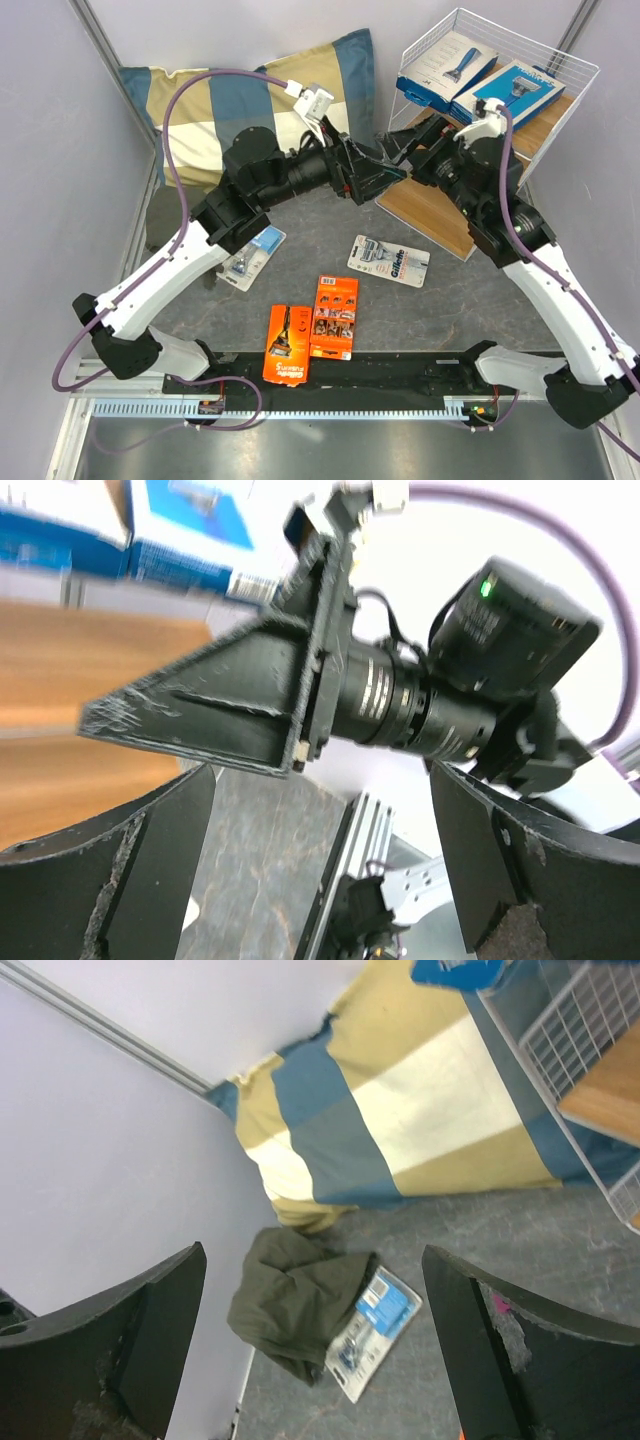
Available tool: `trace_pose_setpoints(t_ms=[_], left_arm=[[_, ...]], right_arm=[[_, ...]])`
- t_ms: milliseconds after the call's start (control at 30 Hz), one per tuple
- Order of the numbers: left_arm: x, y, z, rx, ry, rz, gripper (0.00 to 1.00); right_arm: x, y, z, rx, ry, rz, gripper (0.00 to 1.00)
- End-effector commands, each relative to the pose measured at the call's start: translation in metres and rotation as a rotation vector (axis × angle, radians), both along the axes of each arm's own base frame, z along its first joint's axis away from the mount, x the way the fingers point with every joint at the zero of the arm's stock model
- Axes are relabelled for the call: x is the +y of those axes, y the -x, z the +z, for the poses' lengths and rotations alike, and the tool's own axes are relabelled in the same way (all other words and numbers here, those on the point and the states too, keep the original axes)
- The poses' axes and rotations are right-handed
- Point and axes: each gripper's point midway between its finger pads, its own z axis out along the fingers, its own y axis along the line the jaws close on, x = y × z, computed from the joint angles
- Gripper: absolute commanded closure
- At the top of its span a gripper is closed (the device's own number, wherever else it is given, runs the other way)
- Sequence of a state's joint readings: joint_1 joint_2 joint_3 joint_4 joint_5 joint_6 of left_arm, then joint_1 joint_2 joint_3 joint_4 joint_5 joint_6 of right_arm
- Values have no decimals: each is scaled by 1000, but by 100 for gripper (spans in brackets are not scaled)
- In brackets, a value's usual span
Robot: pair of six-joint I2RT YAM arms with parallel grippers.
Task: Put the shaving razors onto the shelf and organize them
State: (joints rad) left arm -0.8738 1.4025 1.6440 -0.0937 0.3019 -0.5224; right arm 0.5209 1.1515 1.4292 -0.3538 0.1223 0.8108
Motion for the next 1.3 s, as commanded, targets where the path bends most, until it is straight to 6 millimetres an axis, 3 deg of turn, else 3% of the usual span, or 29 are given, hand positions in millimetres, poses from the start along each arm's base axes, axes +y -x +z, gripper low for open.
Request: trace_pose_setpoints(t_ms=[0, 200, 400, 533, 567, 667, 833, 1033, 1100, 1267], left_arm=[[15, 21, 63, -153, 110, -37, 6], [34, 38, 83, -193, 142, -33, 7], [53, 55, 97, -207, 173, -36, 8], [69, 72, 108, -245, 229, -49, 11], [83, 84, 120, -282, 269, -51, 12], [102, 101, 129, -336, 339, -51, 14], [117, 123, 126, -431, 391, -83, 20], [131, 142, 119, -515, 406, -106, 19], [138, 141, 120, -526, 419, -74, 15], [142, 122, 106, -486, 387, 30, 11]], right_arm=[[-20, 18, 47, -167, -68, -45, 2], [-44, 43, 77, -284, -142, -96, 2], [-75, 80, 117, -430, -193, -146, 2], [-107, 118, 149, -565, -235, -200, 2], [-113, 124, 152, -584, -249, -214, 2], [-135, 156, 169, -707, -305, -239, 2], [-150, 191, 173, -806, -353, -227, 2], [-152, 193, 165, -770, -291, -231, 6], [-148, 193, 160, -810, -149, -231, 5], [-155, 184, 147, -796, -125, -293, 5]])
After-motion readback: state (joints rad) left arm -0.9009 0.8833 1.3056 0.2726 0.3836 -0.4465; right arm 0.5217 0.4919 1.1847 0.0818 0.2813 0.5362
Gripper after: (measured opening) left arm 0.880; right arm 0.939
